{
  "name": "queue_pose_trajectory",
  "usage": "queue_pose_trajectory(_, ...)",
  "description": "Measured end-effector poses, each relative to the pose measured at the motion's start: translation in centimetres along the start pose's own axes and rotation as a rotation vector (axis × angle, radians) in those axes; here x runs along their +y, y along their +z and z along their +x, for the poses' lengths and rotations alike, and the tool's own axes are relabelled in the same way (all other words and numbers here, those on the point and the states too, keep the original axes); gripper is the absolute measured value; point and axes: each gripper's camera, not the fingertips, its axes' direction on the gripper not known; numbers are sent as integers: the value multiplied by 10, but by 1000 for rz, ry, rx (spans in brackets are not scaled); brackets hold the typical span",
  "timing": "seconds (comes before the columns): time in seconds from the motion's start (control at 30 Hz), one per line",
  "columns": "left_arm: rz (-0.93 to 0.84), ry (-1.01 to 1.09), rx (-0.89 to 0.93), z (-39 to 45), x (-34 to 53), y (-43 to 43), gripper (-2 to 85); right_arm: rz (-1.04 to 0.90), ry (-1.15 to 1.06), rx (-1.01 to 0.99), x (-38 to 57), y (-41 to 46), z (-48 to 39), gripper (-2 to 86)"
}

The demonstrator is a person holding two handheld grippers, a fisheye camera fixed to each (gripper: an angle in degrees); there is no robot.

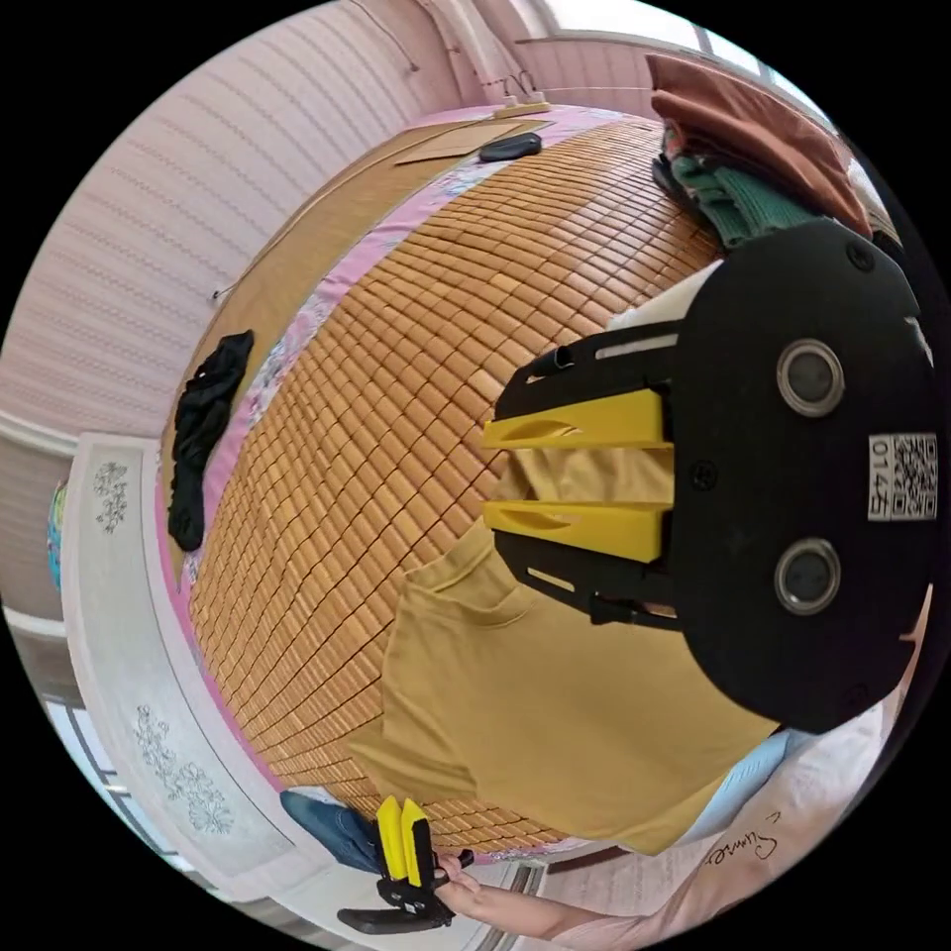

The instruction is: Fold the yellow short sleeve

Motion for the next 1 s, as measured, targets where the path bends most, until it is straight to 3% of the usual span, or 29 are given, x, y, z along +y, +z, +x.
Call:
queue_pose_trajectory(0.1, -65, 38, 11, 30, -59, 51, 83, -57, 65, -26, 22, 23, 28, 90)
queue_pose_trajectory(0.23, -263, 79, -200, 52, -108, 127, 103, -63, 57, -97, 25, 42, 35, 69)
queue_pose_trajectory(0.43, -250, 69, -86, 50, -119, 135, 58, 17, -20, -63, 26, 44, 13, 5)
queue_pose_trajectory(0.57, -208, 92, -185, 56, -118, 132, -4, 36, -41, -55, 24, 41, 10, -1)
queue_pose_trajectory(0.83, -177, 43, -194, 50, -134, 145, -1, 6, 58, -17, -7, 47, 38, -1)
queue_pose_trajectory(1.0, -122, -39, -132, 35, -120, 111, 61, 9, 113, -58, -15, 46, 42, 14)
